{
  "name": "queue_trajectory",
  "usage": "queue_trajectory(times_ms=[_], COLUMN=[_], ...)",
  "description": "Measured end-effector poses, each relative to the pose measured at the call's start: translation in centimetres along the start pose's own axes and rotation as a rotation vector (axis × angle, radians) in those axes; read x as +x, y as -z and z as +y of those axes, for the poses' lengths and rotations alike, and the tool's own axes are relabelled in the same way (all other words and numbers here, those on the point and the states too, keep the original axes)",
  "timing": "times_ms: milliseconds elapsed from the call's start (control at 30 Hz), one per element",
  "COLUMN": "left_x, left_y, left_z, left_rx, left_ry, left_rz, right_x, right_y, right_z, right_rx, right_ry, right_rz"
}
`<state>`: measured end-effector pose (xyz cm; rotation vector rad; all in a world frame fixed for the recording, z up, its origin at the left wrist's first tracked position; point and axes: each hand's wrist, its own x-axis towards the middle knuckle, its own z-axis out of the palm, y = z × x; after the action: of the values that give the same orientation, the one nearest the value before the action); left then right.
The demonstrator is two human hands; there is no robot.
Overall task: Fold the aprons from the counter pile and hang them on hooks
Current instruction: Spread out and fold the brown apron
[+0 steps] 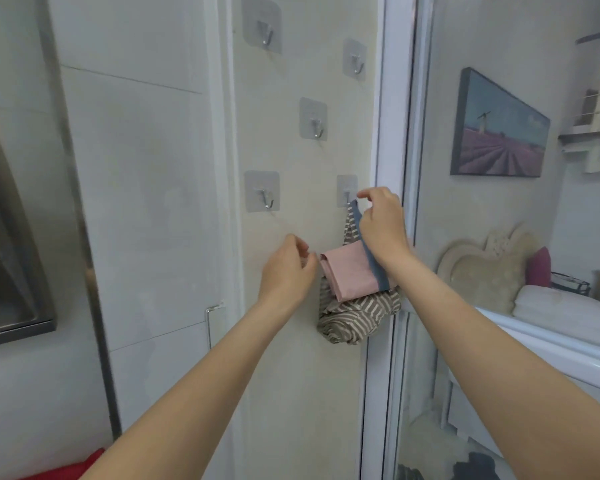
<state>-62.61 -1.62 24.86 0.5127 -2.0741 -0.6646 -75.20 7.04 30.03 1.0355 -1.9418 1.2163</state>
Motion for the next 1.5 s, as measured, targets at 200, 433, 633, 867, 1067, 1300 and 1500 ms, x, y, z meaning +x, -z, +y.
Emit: queue_trajectory(times_ms=[200,433,633,867,1067,1300,1500], left_x=[-3.8,-16.9,-32.7,-43.5,-49.0,-48.7,-46.9], left_y=[7.1,20.6,31.3,38.4,39.7,42.1,51.1], left_z=[-2.3,-14.9,-27.4,-33.4,-36.9,-35.9,-36.3], left_rx=[0.096,0.321,0.436,0.526,0.416,0.148,0.346], left_ry=[-0.227,0.078,0.505,0.686,0.919,0.8,0.902], left_rz=[0.104,0.057,-0.176,-0.584,-0.958,-1.027,-0.722], right_x=[-4.4,-20.7,-35.5,-47.9,-53.3,-54.6,-52.4], right_y=[-4.7,-14.7,-22.8,-25.6,-26.5,-30.0,-30.8], right_z=[-11.9,-23.4,-29.1,-33.7,-36.9,-39.6,-41.3], right_rx=[0.43,0.607,0.388,0.169,0.19,-0.106,-0.279], right_ry=[0.269,0.359,0.293,0.27,0.39,0.667,0.676], right_rz=[0.037,-0.399,-1.141,-1.617,-1.707,-1.694,-1.79])
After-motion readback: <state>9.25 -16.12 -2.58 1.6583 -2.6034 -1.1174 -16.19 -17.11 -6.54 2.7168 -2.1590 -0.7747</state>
